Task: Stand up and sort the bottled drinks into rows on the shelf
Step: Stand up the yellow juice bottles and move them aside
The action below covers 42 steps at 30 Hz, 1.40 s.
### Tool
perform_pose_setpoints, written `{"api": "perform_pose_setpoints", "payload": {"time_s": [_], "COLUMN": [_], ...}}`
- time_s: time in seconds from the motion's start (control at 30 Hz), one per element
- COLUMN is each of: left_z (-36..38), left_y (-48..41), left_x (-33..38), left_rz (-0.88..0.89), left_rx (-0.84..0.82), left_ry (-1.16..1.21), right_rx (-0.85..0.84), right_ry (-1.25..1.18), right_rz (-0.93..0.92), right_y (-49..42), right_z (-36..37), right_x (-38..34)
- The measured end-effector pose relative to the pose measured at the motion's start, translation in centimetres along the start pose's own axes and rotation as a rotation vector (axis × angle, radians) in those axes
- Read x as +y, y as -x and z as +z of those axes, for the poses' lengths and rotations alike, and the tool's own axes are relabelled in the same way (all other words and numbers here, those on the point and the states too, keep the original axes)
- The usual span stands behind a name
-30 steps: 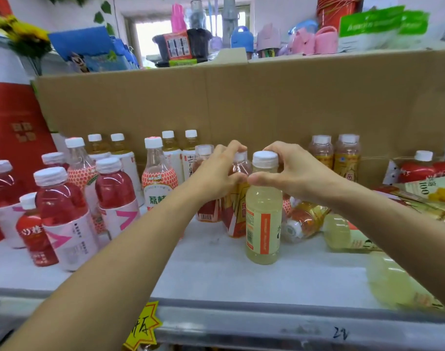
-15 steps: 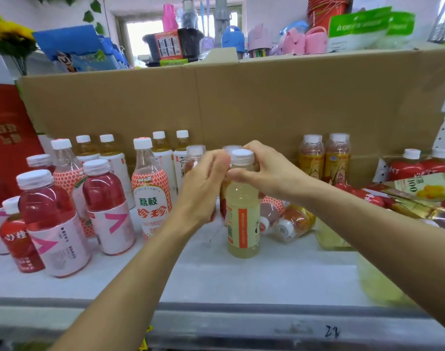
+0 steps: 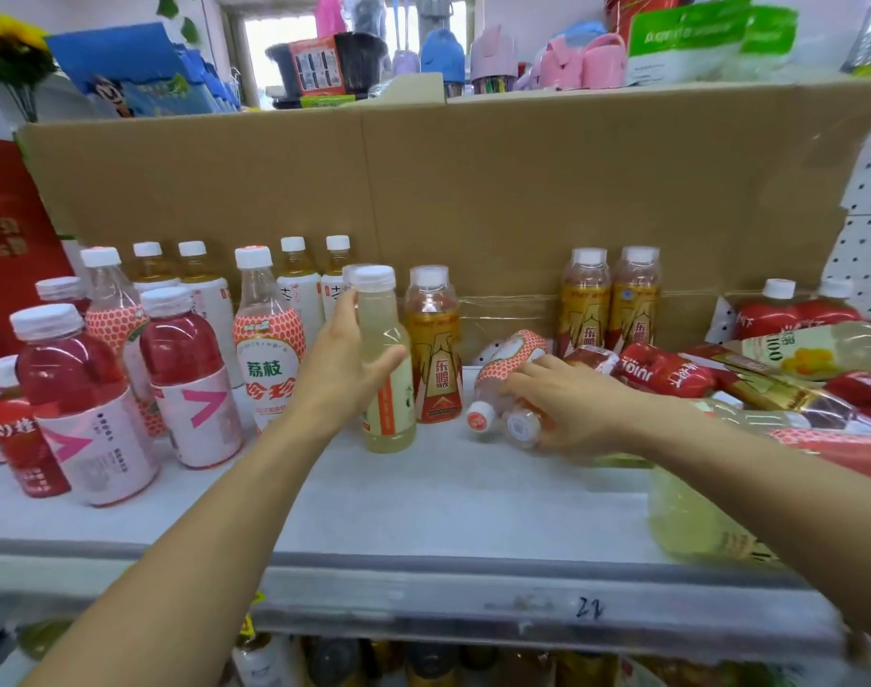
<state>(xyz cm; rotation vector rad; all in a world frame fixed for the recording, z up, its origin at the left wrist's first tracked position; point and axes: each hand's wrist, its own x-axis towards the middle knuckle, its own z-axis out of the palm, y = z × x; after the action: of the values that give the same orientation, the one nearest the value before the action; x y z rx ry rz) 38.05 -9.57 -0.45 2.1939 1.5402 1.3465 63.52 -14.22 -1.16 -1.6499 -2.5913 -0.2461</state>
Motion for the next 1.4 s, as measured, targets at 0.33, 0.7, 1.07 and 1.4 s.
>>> {"api": "perform_pose_setpoints", "payload": {"time_s": [0.33, 0.7, 1.07, 1.4], "left_z": [8.2, 6.1, 4.7, 8.2], "left_y": [5.2, 2.1, -7.8, -12.4], "left_x": [4.0, 6.9, 13.0, 12.8], "left_rz": [0.214, 0.231, 0.242, 0.213], "left_rx": [-0.277, -0.031, -0.053, -0.341], "left_ry": [-0.332, -0.249, -0.455, -0.467], "right_rx": [-0.019, 0.131, 0.421, 0.334], "right_ry": [0.080, 0.377, -0.712, -0.830], "right_rz": [-0.020, -0.245, 0.125, 0.308], "right_y": [-0.7, -0.2, 2.2, 0.1], "right_z": [0.5, 0.4, -5.0, -5.3], "right_x": [2.9, 2.4, 9.1, 10.2]}}
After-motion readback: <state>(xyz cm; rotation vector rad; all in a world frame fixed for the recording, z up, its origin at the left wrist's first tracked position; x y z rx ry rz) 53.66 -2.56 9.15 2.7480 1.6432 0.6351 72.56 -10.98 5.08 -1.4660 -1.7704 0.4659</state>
